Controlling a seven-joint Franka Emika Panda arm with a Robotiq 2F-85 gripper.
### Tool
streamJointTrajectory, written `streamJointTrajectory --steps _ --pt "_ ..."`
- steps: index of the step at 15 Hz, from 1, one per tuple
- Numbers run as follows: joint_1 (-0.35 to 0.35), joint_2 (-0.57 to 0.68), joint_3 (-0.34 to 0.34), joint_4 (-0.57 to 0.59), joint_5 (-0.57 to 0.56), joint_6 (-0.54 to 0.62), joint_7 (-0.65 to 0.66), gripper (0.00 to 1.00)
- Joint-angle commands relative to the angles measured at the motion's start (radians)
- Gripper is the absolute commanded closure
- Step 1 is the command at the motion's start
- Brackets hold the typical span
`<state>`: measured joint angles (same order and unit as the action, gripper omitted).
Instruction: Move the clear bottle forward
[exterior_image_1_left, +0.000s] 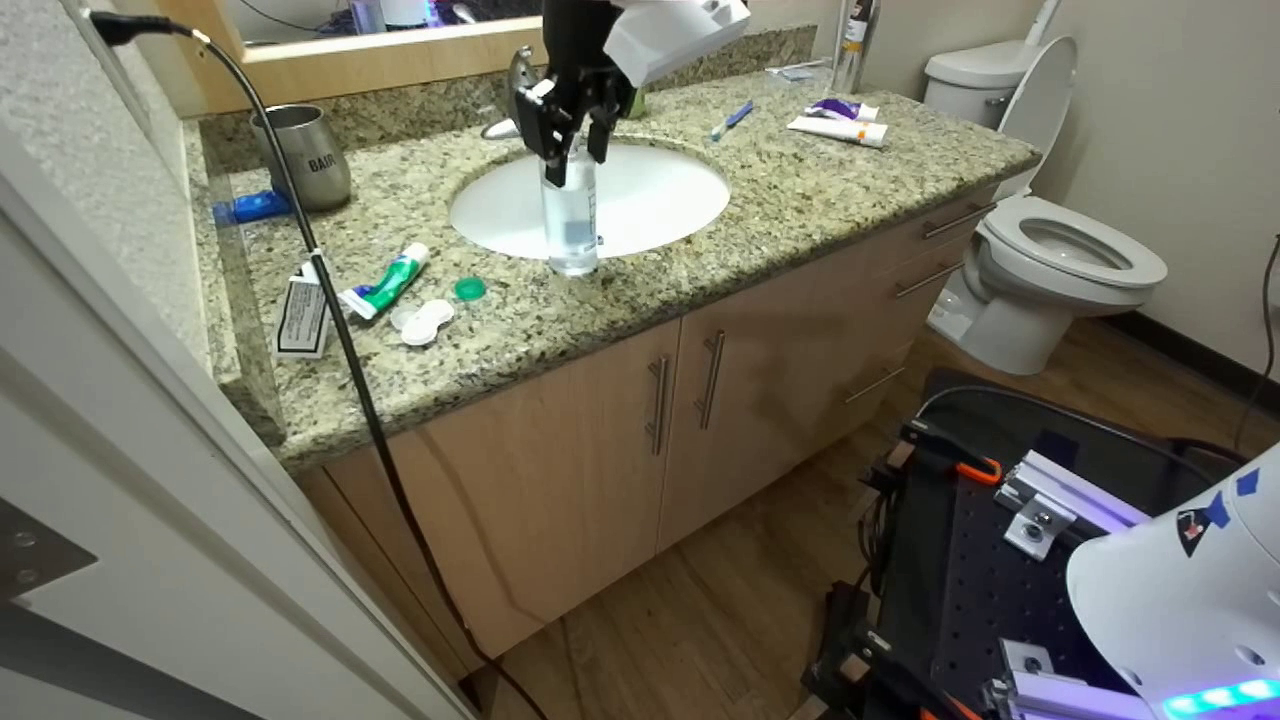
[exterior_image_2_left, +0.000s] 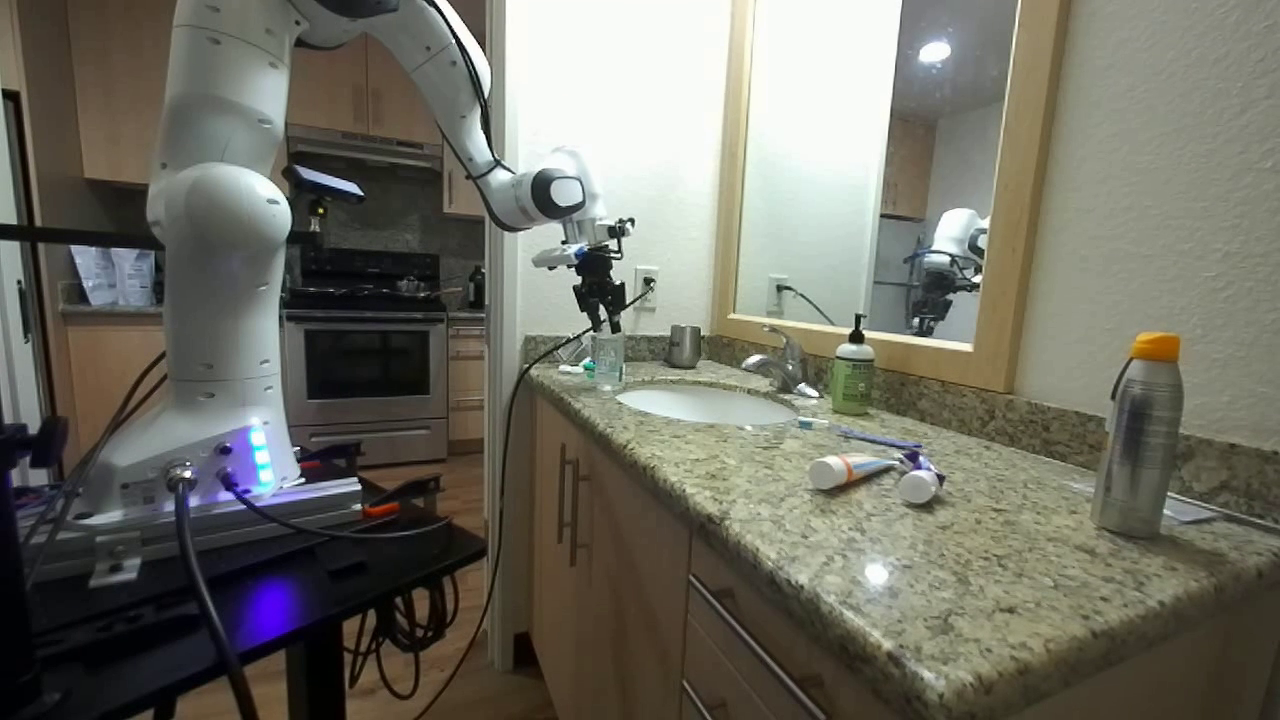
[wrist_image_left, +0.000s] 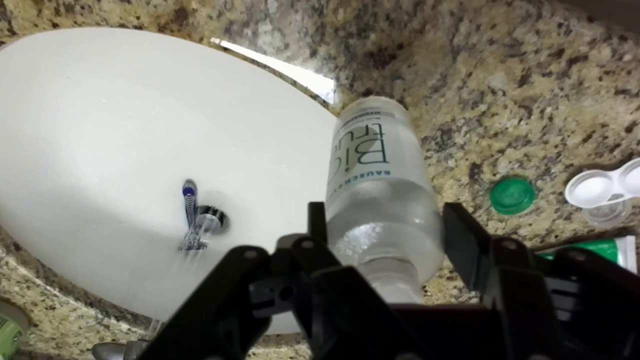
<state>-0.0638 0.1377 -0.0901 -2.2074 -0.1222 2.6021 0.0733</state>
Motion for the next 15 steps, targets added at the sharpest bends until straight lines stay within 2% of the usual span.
streamJointTrajectory --steps 1,3,6,9,15 --pt "0.005 -0.083 0.037 -0.064 0.045 -0.118 -0.158 0.66" --pt "0.011 -0.135 0.057 -0.103 0.068 -0.183 -0.244 0.66" --pt "0.026 -0.191 0.068 -0.159 0.043 -0.221 -0.322 0.66" --pt "0.035 -0.221 0.062 -0.215 0.017 -0.123 -0.368 0.66" --pt "0.042 -0.184 0.069 -0.183 0.018 0.004 -0.329 0.66"
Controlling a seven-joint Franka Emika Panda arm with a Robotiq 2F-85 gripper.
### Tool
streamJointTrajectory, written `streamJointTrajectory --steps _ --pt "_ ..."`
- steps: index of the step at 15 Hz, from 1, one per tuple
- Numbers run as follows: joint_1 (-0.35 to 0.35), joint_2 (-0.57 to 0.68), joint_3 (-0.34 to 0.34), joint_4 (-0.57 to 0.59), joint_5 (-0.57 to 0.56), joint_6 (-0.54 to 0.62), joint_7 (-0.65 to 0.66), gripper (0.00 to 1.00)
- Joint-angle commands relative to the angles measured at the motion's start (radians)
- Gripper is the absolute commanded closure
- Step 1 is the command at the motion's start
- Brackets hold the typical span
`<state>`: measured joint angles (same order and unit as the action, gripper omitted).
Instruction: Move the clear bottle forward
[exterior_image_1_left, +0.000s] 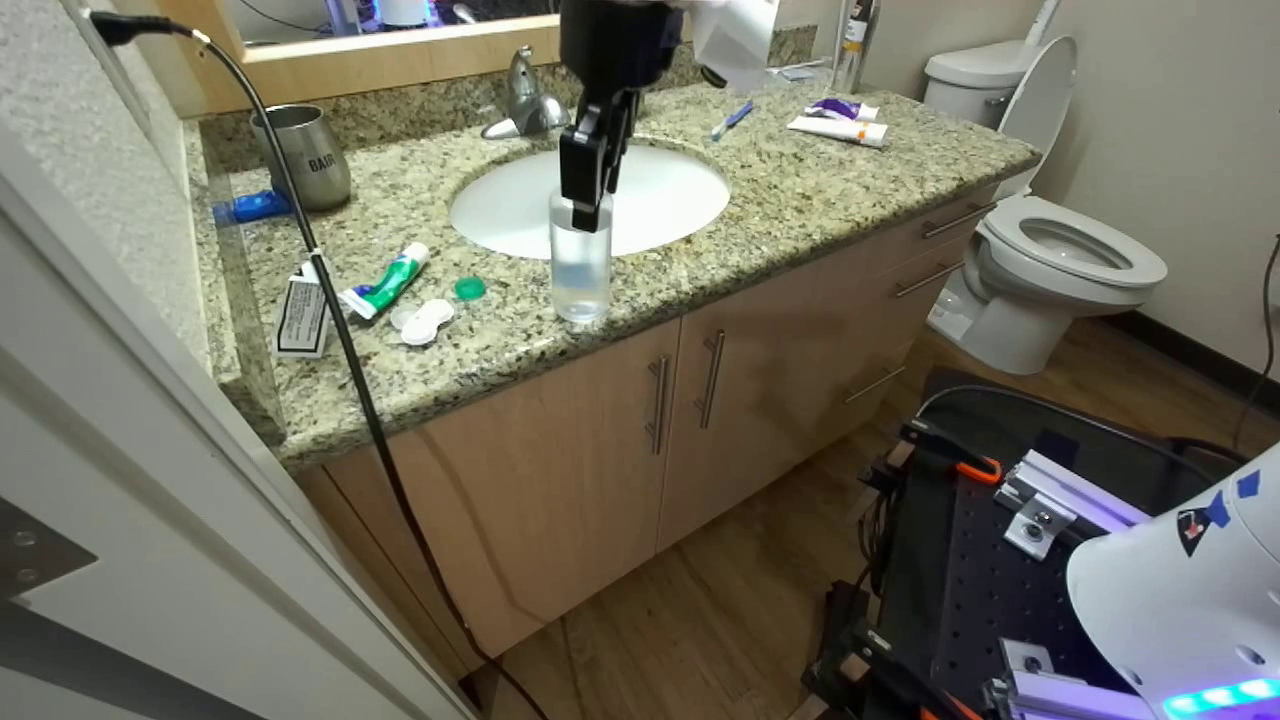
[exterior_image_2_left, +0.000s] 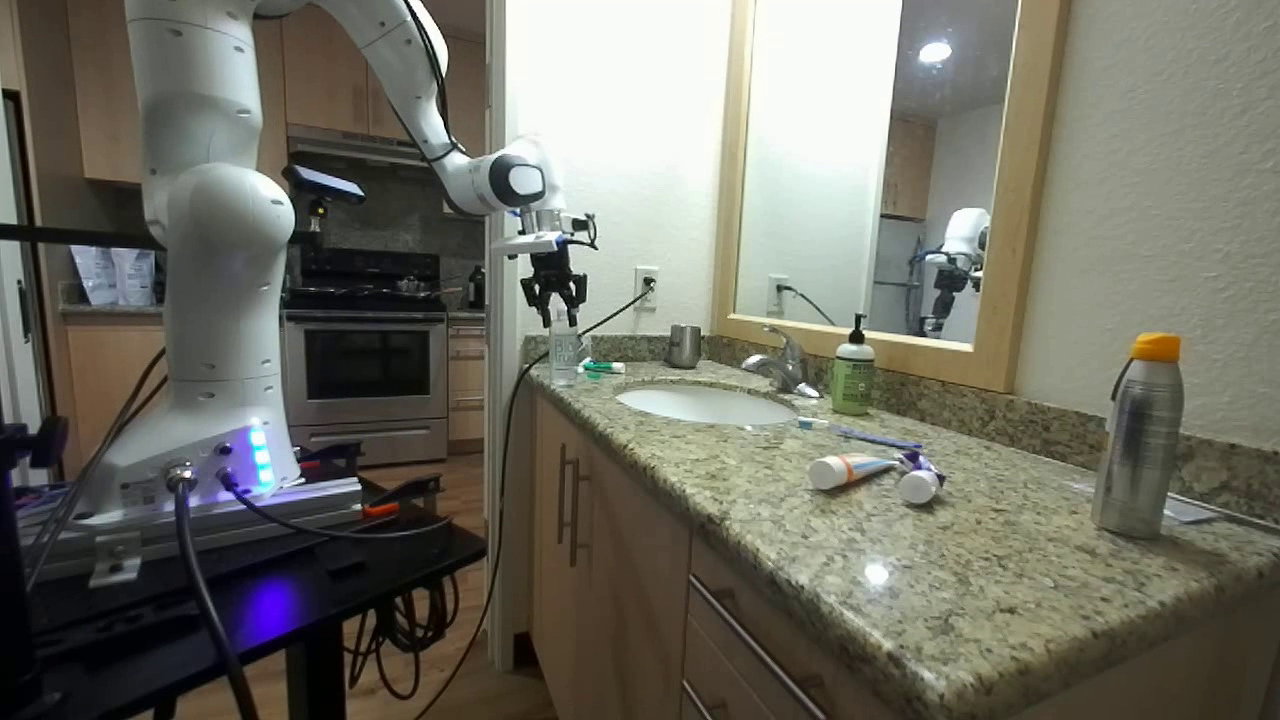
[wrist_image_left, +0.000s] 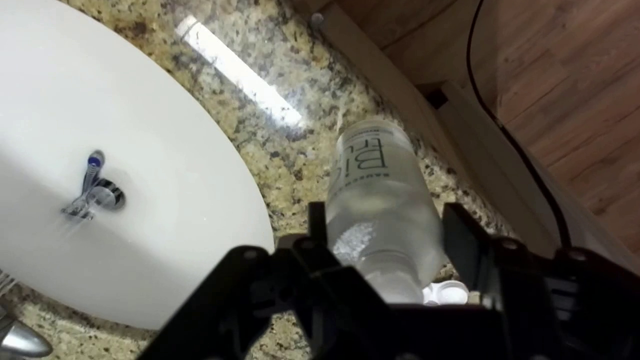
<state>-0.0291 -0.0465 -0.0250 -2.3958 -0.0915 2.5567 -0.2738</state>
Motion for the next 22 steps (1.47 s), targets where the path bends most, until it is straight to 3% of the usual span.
streamJointTrajectory --steps 1,7,12,14,15,16,18,19,22 --pt "0.009 0.006 0.009 0.017 -0.034 0.044 0.047 0.66" --pt "0.026 0.042 0.040 0.106 -0.225 0.003 0.278 0.66" --pt "0.066 0.015 0.072 0.225 -0.191 -0.020 0.353 0.66" --pt "0.076 -0.024 0.077 0.236 -0.108 -0.044 0.314 0.66" --pt "0.070 0.017 0.074 0.220 -0.158 0.006 0.341 0.66" --pt "0.073 0.011 0.075 0.231 -0.149 -0.002 0.338 0.41" --pt "0.073 0.014 0.075 0.226 -0.150 -0.002 0.338 0.41" --pt "0.073 0.019 0.074 0.224 -0.150 -0.002 0.338 0.66" --pt "0.064 0.154 0.063 0.323 -0.268 0.101 0.565 0.66"
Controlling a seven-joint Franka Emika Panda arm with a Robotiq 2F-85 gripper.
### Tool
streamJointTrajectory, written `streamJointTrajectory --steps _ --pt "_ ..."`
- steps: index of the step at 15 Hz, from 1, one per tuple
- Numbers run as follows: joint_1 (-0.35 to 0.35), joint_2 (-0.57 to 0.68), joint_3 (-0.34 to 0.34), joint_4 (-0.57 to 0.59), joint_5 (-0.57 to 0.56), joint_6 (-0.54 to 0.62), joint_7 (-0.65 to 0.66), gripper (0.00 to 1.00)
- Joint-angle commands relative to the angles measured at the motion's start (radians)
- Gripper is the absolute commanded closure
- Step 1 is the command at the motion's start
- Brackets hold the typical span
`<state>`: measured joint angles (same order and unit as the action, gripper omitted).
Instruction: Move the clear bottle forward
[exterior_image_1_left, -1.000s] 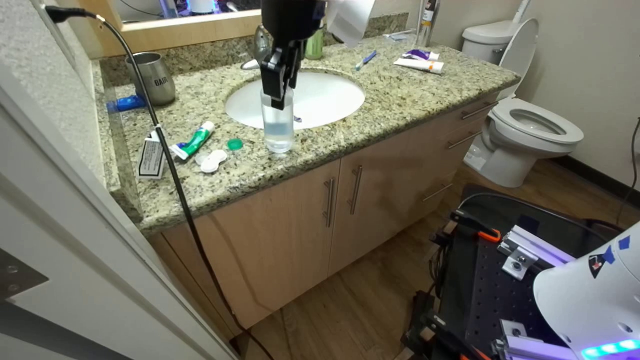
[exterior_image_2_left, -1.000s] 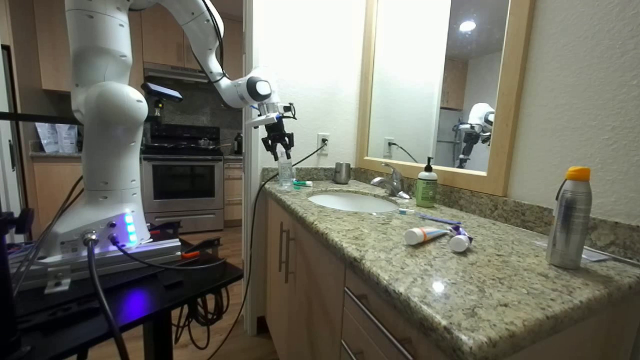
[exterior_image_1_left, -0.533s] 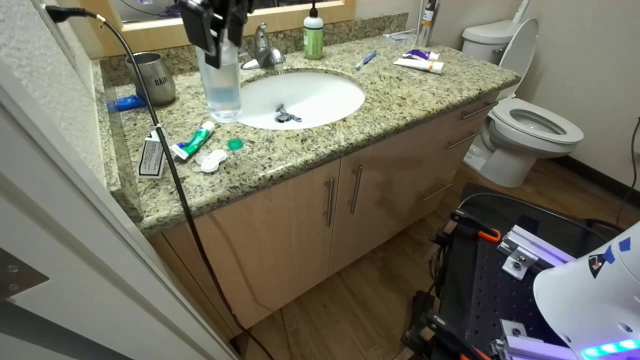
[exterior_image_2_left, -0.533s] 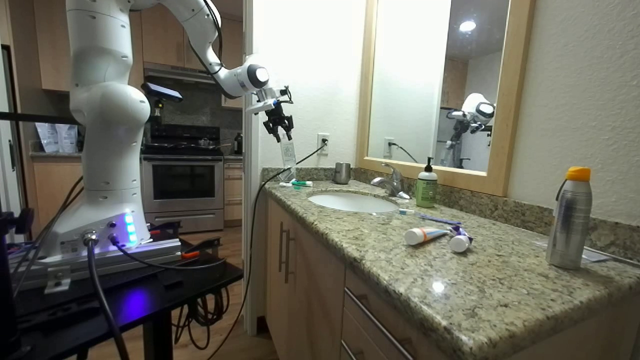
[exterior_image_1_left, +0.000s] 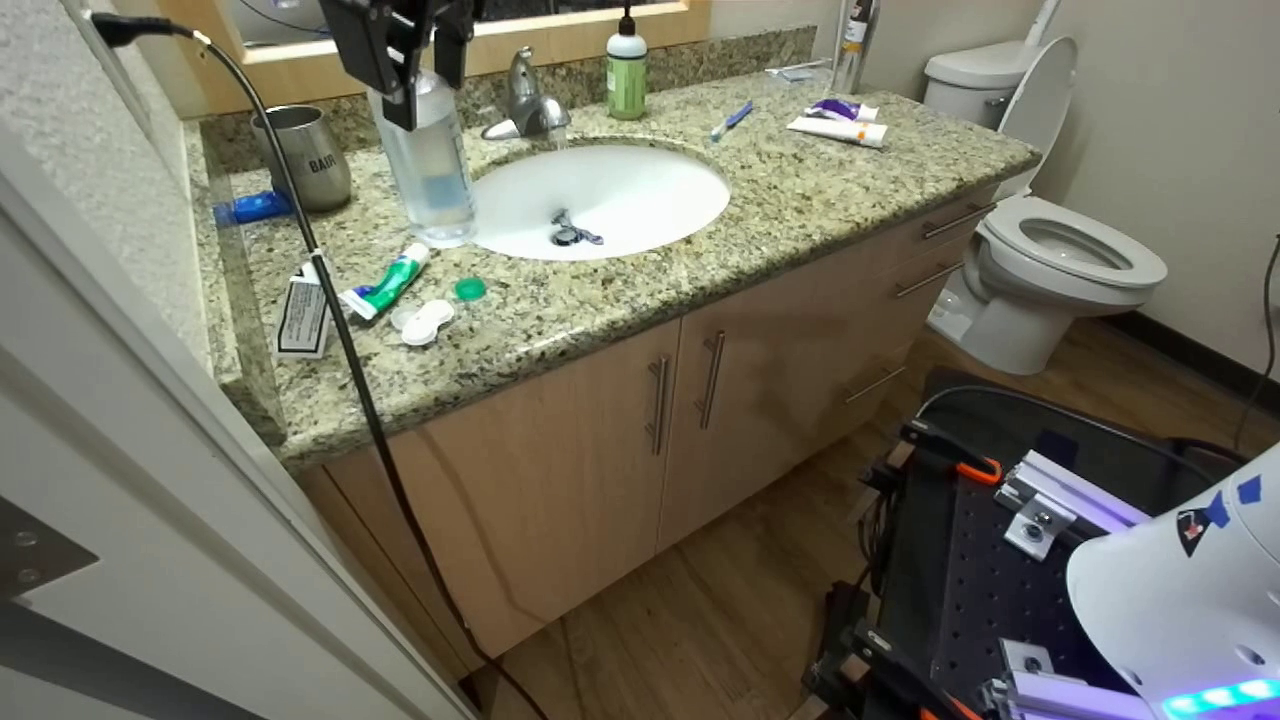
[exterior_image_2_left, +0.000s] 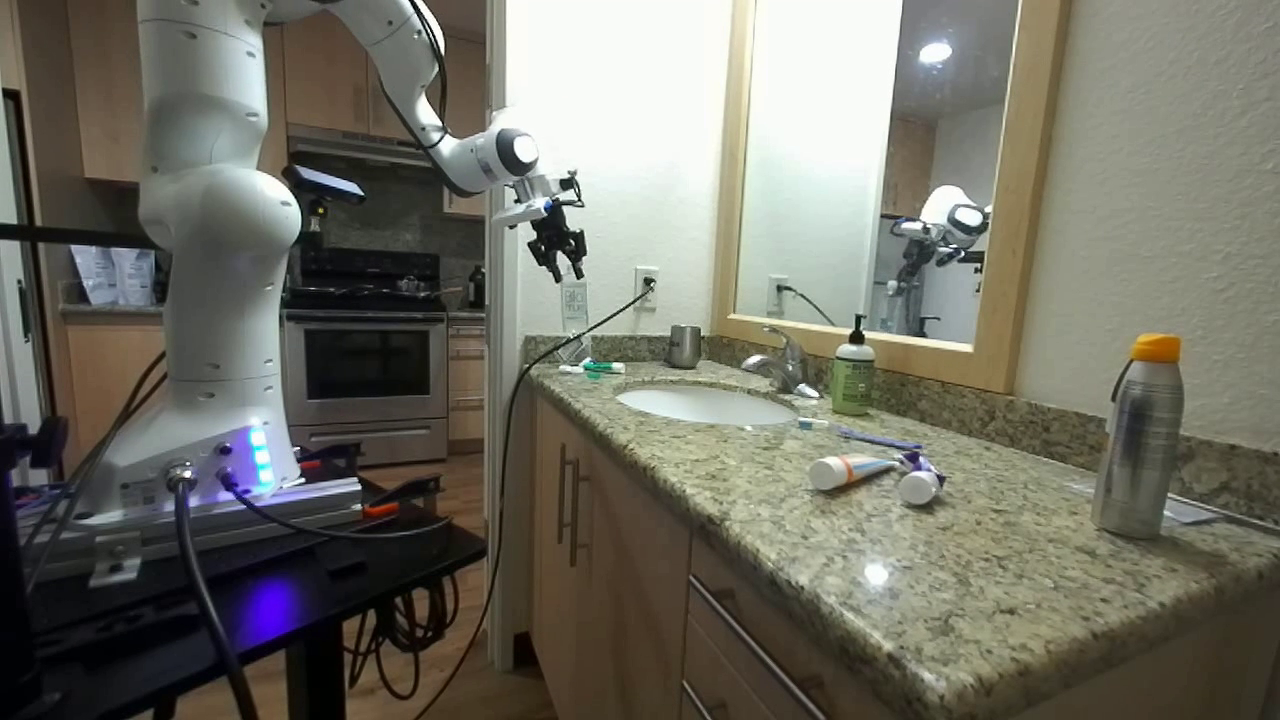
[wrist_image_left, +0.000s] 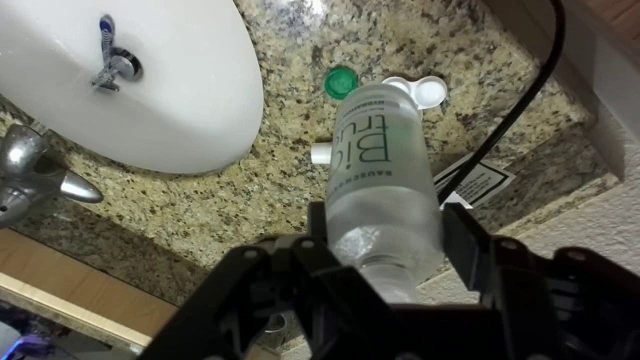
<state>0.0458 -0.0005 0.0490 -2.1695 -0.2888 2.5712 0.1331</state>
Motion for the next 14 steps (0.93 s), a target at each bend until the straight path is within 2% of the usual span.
streamJointTrajectory --steps 1,4,6,10,14 --pt "-0.001 0.176 -0.013 0.184 -0.062 0.062 0.217 0.66" --pt "0.044 0.313 -0.058 0.353 -0.065 0.053 0.402 0.66" --pt "0.094 0.407 -0.118 0.464 -0.092 0.051 0.535 0.66" --pt "0.099 0.496 -0.218 0.611 -0.056 0.032 0.599 0.66" --pt "0.091 0.541 -0.299 0.681 -0.064 -0.029 0.619 0.66"
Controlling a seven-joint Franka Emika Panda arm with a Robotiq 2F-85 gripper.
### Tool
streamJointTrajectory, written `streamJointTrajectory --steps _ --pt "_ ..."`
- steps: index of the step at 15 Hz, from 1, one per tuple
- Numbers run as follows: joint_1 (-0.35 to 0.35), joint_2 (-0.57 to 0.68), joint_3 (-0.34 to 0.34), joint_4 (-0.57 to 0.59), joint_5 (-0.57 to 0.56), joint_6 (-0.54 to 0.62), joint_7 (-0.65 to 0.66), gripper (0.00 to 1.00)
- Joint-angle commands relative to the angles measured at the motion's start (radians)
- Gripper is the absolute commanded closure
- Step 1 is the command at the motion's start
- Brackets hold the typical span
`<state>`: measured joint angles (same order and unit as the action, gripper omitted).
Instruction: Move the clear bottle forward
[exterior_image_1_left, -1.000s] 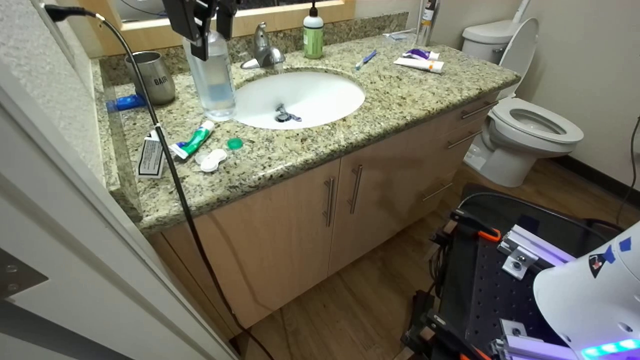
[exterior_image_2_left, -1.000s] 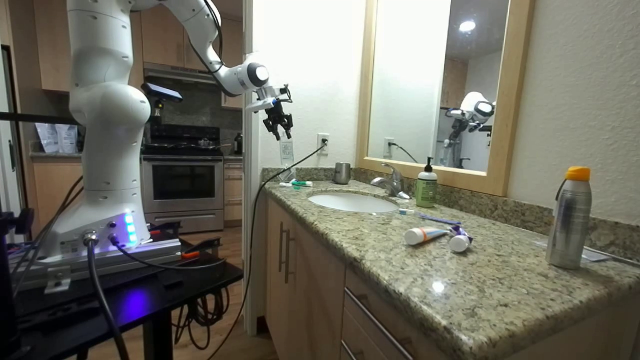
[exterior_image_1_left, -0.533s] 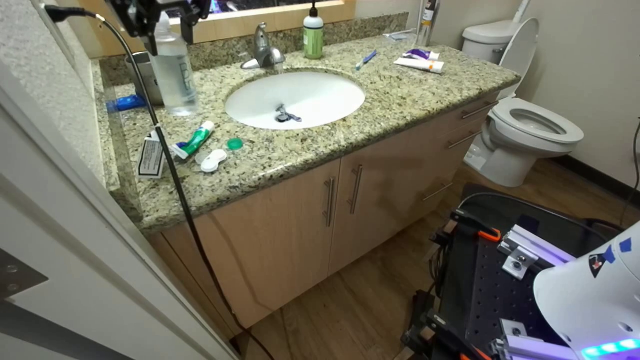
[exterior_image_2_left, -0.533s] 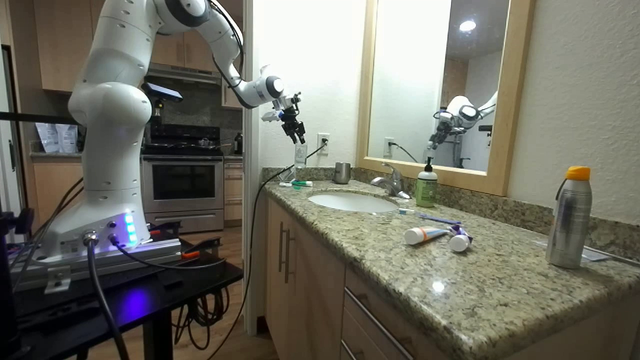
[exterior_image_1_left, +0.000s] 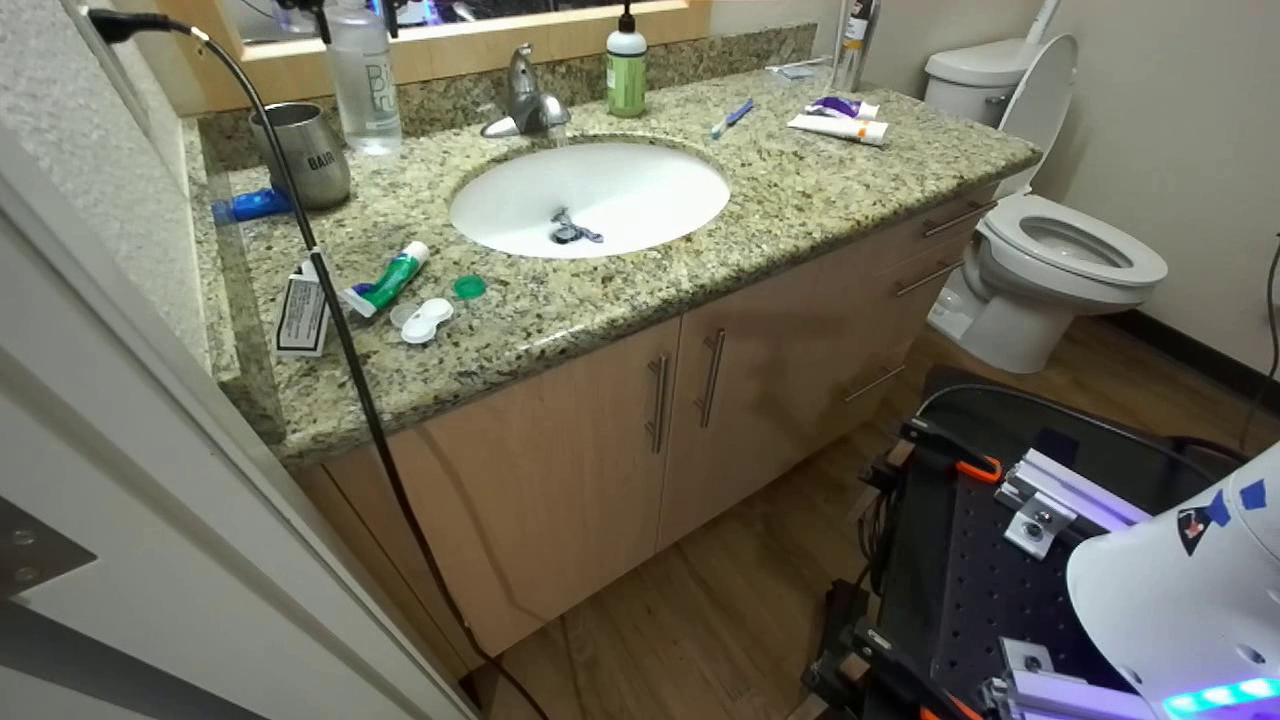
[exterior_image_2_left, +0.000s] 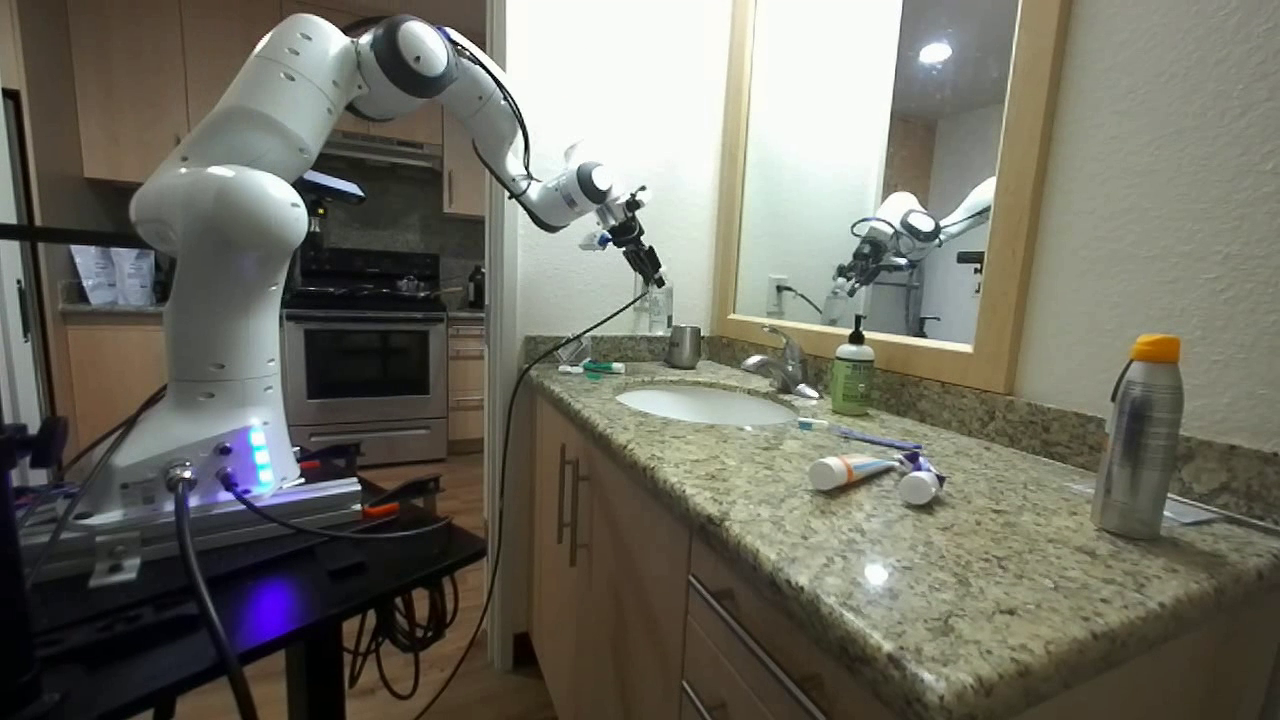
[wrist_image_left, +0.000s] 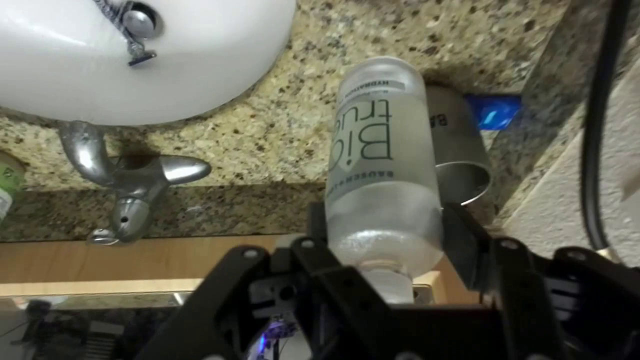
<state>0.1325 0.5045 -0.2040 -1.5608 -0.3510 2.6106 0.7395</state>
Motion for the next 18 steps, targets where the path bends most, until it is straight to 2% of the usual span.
streamJointTrajectory --steps 1,4,6,10,14,18 --pt "0.008 0.036 -0.058 0.074 -0.008 -0.109 0.005 0.66" --pt "0.007 0.017 -0.046 0.055 -0.003 -0.254 -0.026 0.66" --pt "-0.003 0.007 -0.013 0.036 0.015 -0.280 -0.060 0.66" --pt "0.010 -0.002 0.013 -0.022 -0.018 -0.201 -0.090 0.66" --pt "0.035 -0.005 -0.001 -0.087 -0.074 -0.198 -0.080 0.66" --pt "0.030 -0.023 0.023 -0.158 -0.064 -0.201 -0.123 0.66"
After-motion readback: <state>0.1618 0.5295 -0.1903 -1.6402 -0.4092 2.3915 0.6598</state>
